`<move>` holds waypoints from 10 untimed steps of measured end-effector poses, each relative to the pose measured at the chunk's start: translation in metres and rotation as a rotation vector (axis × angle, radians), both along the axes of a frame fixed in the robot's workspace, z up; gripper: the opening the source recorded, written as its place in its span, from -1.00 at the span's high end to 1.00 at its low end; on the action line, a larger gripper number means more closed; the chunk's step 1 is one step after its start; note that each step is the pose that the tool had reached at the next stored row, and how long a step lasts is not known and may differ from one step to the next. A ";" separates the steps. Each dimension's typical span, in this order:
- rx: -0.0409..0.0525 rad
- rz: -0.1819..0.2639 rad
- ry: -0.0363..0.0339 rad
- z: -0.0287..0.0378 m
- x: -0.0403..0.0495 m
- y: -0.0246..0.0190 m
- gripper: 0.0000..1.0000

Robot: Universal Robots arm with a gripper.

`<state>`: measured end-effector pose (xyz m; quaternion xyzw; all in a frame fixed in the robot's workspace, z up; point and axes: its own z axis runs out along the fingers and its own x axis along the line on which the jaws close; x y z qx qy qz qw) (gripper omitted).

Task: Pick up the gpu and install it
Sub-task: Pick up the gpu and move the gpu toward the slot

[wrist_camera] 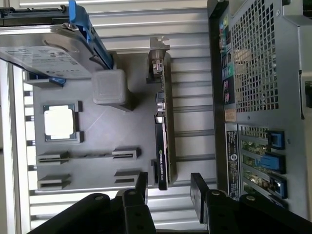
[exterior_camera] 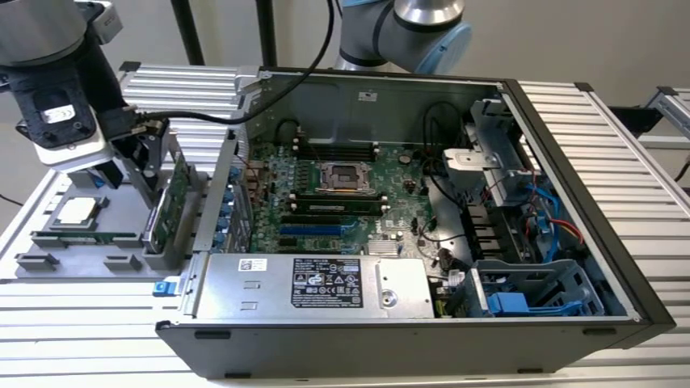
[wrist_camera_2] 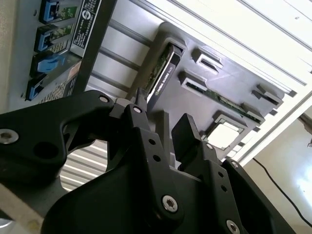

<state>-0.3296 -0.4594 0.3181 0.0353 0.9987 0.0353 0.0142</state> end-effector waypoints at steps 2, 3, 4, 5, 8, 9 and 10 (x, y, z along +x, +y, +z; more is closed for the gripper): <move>-0.0001 0.000 0.0000 -0.0009 0.0000 0.0000 -1.00; -0.0001 0.000 0.0000 -0.0014 0.0000 0.0000 -1.00; -0.0003 0.000 0.0000 -0.0019 0.0000 0.0000 -1.00; -0.0003 0.000 0.0000 -0.0024 0.0000 0.0000 -1.00; -0.0005 0.000 0.0000 -0.0037 -0.0001 0.0000 -1.00; -0.0006 0.000 0.0000 -0.0041 -0.0001 0.0001 -1.00; -0.0007 0.000 0.0000 -0.0045 -0.0001 0.0000 -1.00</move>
